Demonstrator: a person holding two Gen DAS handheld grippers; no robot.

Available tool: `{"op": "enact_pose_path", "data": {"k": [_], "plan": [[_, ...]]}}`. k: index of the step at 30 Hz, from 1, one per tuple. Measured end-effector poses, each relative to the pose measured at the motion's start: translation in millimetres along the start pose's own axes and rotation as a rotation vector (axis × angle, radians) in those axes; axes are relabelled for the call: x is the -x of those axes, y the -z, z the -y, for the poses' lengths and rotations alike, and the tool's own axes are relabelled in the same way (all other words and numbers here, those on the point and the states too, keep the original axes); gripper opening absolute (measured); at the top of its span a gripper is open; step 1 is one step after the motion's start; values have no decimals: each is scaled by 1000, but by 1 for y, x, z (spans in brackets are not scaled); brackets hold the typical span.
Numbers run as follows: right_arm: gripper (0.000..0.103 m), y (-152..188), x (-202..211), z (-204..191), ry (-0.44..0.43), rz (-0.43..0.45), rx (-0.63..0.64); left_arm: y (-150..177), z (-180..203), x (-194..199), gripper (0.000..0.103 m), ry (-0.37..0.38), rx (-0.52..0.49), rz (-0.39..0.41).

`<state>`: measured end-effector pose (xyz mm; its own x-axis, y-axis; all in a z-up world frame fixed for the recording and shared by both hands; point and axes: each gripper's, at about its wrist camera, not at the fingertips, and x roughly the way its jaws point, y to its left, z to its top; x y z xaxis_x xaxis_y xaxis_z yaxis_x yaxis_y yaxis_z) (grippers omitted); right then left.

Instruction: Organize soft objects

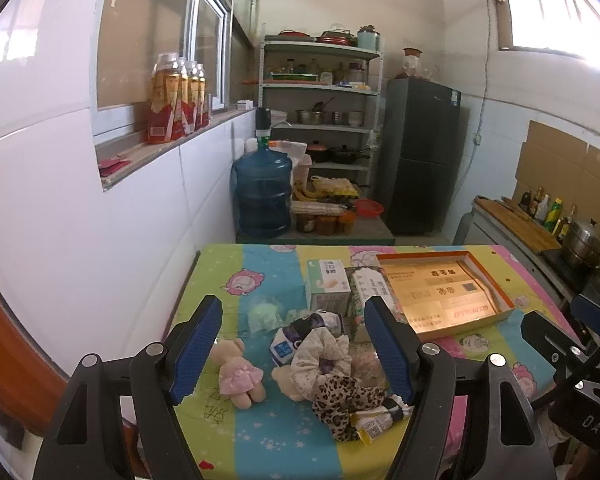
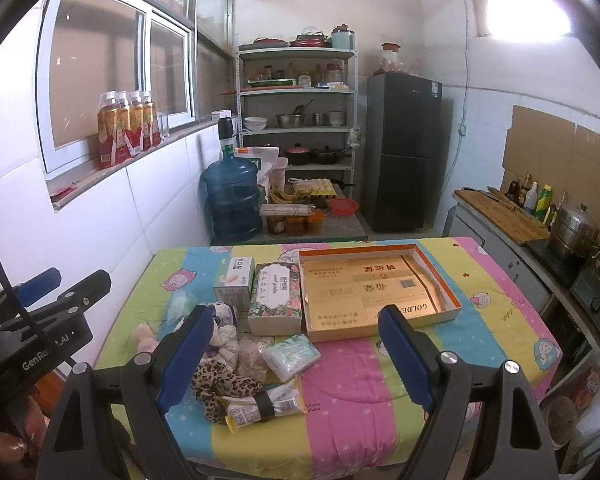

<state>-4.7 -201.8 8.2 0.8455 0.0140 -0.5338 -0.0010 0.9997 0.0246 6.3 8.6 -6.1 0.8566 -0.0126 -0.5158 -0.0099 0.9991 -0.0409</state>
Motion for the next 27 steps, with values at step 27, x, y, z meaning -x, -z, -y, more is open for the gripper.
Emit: {"op": "enact_pose_path", "data": {"k": [27], "plan": [[85, 0, -12, -3, -31, -19, -9, 2, 2, -10, 75, -3, -1, -21]]}}
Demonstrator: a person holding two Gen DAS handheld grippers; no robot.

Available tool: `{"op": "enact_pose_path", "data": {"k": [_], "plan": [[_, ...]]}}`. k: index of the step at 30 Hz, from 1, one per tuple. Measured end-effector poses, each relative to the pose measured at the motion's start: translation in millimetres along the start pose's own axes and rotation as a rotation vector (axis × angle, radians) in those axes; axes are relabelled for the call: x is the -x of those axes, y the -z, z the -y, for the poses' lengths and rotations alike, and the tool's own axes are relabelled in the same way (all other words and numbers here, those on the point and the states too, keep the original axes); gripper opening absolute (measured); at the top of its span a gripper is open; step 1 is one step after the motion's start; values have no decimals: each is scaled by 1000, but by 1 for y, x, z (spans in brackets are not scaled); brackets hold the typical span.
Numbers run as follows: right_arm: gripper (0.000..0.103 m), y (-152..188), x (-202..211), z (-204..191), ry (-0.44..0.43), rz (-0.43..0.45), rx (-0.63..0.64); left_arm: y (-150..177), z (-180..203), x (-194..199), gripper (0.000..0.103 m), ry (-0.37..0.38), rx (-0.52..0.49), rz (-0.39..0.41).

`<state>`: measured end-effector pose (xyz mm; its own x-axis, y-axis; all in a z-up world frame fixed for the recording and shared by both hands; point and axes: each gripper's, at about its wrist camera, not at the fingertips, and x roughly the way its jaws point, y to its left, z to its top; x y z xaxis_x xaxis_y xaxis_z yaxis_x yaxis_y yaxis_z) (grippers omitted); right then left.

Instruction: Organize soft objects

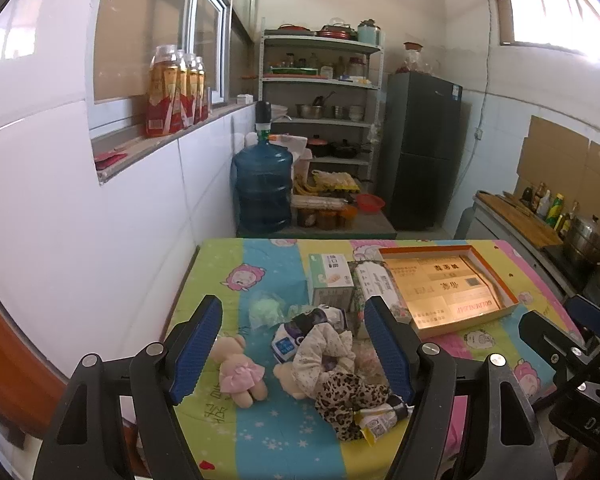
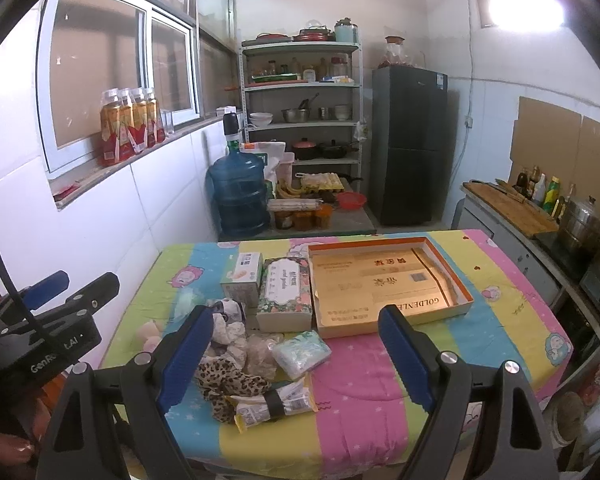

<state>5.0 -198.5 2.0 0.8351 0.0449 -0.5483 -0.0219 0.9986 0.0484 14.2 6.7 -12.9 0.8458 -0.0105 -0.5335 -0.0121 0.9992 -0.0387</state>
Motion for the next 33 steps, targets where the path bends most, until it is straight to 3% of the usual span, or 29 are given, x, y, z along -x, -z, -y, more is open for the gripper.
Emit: {"op": "enact_pose_path", "data": {"k": [33], "plan": [[85, -2, -32, -4, -11, -56, 10, 0, -2, -40, 75, -1, 16, -60]]}}
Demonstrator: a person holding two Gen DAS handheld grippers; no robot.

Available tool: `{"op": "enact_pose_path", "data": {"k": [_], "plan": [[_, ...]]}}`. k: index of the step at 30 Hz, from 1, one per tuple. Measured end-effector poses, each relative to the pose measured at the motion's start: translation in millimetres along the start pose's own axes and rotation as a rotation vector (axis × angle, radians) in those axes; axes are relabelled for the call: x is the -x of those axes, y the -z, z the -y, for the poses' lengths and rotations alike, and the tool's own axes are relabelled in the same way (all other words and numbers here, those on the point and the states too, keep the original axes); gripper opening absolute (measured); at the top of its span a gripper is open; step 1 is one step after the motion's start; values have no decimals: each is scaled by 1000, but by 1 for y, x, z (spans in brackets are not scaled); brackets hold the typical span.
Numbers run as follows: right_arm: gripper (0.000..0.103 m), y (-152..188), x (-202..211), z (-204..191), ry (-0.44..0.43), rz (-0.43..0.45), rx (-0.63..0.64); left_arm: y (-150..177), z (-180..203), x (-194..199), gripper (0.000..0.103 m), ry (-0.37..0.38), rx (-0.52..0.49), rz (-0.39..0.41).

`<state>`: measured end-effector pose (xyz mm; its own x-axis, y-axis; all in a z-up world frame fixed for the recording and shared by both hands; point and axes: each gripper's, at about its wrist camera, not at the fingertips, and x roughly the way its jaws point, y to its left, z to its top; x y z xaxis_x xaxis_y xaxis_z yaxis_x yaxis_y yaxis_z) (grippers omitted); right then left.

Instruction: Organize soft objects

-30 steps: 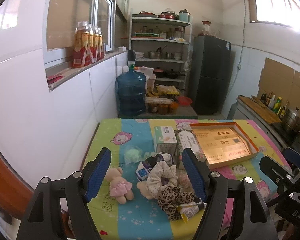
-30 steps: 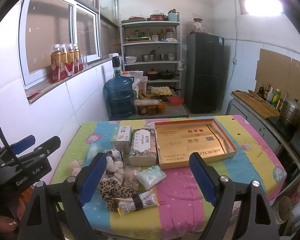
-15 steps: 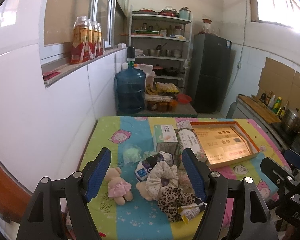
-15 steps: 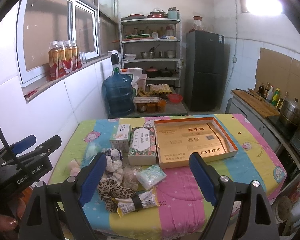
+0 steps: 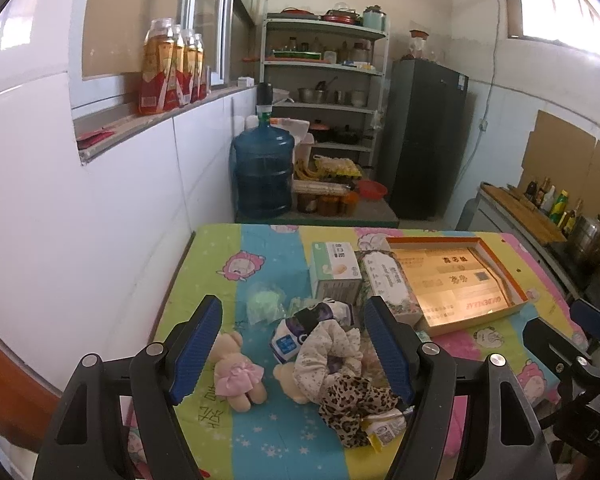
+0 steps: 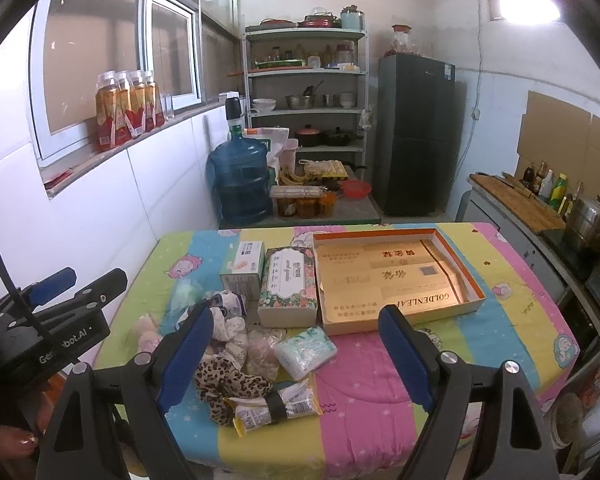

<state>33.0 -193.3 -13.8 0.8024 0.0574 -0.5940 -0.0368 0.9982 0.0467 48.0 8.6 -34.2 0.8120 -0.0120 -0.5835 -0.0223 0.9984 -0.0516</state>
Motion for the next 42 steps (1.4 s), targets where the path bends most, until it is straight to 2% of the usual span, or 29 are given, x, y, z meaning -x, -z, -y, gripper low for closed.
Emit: {"op": "enact_pose_path", "data": {"k": [13, 18, 31, 37, 42], "plan": [[85, 3, -25, 0, -38, -37, 13, 6, -10, -23, 75, -15, 9, -19], [85, 22, -43, 2, -78, -80, 26, 22, -29, -36, 75, -22, 40, -22], [85, 55, -98, 12, -137, -239, 22, 74, -65, -91, 75, -53, 110, -128], [85, 54, -112, 17, -146, -262, 34, 81, -80, -124, 75, -109, 146, -155], [85, 51, -134, 25, -149, -281, 37, 88, -92, -158, 75, -125, 194, -221]]}}
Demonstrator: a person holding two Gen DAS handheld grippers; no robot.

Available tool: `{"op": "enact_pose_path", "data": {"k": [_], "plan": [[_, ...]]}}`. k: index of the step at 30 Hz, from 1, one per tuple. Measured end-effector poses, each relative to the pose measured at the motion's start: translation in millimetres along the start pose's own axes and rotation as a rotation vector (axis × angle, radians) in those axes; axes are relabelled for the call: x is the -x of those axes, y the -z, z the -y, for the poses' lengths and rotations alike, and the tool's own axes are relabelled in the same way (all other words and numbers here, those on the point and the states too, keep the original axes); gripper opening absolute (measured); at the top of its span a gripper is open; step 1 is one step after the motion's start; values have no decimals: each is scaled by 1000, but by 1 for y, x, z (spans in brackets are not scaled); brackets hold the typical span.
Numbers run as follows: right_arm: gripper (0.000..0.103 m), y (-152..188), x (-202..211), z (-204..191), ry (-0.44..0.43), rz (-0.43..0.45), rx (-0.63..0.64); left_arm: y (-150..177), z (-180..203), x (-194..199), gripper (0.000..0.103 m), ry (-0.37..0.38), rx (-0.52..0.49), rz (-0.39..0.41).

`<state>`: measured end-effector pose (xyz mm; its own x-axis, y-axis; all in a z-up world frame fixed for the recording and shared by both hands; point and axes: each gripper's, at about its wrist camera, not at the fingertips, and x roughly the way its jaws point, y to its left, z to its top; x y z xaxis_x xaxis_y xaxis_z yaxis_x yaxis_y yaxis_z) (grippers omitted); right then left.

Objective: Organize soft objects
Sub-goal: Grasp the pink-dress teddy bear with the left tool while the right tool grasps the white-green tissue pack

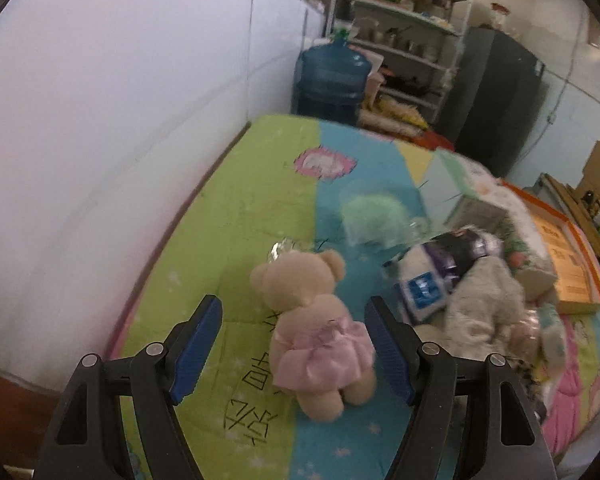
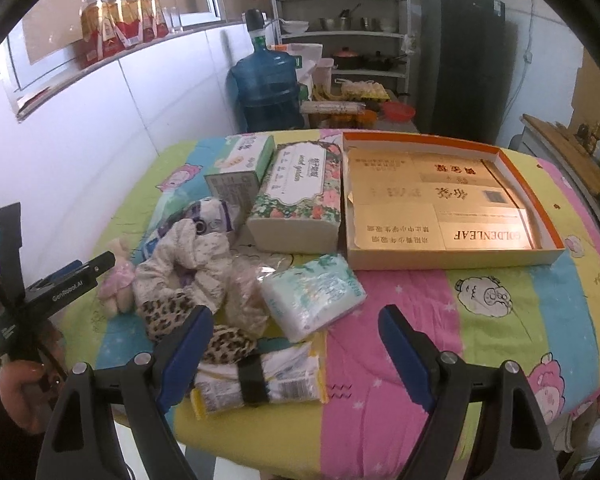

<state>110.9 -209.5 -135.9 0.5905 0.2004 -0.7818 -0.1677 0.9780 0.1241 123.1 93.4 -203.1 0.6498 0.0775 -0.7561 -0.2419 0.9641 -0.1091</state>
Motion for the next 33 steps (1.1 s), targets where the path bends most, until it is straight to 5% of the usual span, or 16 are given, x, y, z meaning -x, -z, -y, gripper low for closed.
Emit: {"op": "enact_pose_path", "data": {"k": [9, 16, 20, 33], "plan": [[85, -14, -38, 20, -17, -35, -44, 4, 2, -34, 75, -7, 8, -63], [85, -14, -68, 24, -35, -99, -10, 6, 7, -47, 50, 62, 20, -77], [85, -12, -77, 31, -63, -114, -19, 6, 13, -47, 45, 66, -4, -73], [88, -21, -110, 54, -197, -163, -100, 6, 11, -43, 44, 69, -20, -70]]}}
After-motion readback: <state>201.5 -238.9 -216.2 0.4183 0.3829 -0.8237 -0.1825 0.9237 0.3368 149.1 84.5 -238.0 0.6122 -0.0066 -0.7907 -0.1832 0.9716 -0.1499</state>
